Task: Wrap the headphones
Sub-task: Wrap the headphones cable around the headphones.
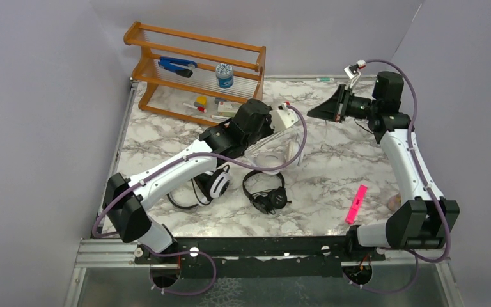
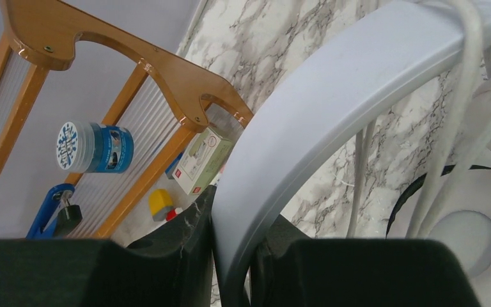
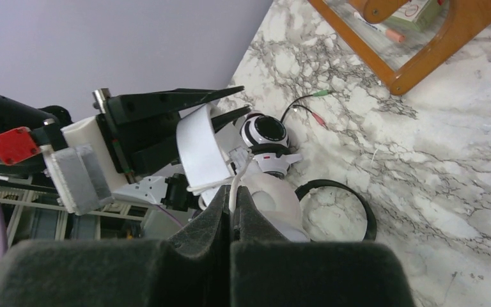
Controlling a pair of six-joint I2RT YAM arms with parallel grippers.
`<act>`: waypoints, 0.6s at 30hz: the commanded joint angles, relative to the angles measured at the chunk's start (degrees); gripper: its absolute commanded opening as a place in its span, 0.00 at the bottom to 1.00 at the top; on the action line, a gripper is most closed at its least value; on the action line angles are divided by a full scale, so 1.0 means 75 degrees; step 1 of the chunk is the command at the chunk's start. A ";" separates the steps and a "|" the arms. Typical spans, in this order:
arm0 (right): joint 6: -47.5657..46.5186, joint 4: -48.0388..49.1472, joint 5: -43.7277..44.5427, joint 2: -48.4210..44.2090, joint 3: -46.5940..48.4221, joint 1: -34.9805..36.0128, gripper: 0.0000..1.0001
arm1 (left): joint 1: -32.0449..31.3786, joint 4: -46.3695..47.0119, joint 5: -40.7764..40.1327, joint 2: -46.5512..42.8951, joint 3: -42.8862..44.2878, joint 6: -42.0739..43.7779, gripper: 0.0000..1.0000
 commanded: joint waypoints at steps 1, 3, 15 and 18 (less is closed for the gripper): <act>0.0158 0.0033 -0.0302 -0.0165 0.0390 0.0050 0.00 | 0.0010 0.0402 -0.0544 0.0271 0.0170 -0.0416 0.00; 0.0102 -0.0180 -0.0270 -0.0341 0.0383 0.0050 0.00 | 0.0013 0.0320 -0.0858 0.0443 0.0336 -0.0737 0.00; 0.0750 0.0457 0.0395 -0.0542 -0.0350 0.0529 0.04 | 0.0018 -0.1279 -0.0576 0.2522 0.3118 -0.4724 0.00; 0.0540 0.0352 0.0745 -0.0339 -0.0485 0.0662 0.04 | 0.0021 -0.1509 -0.0196 0.3123 0.3648 -0.5722 0.00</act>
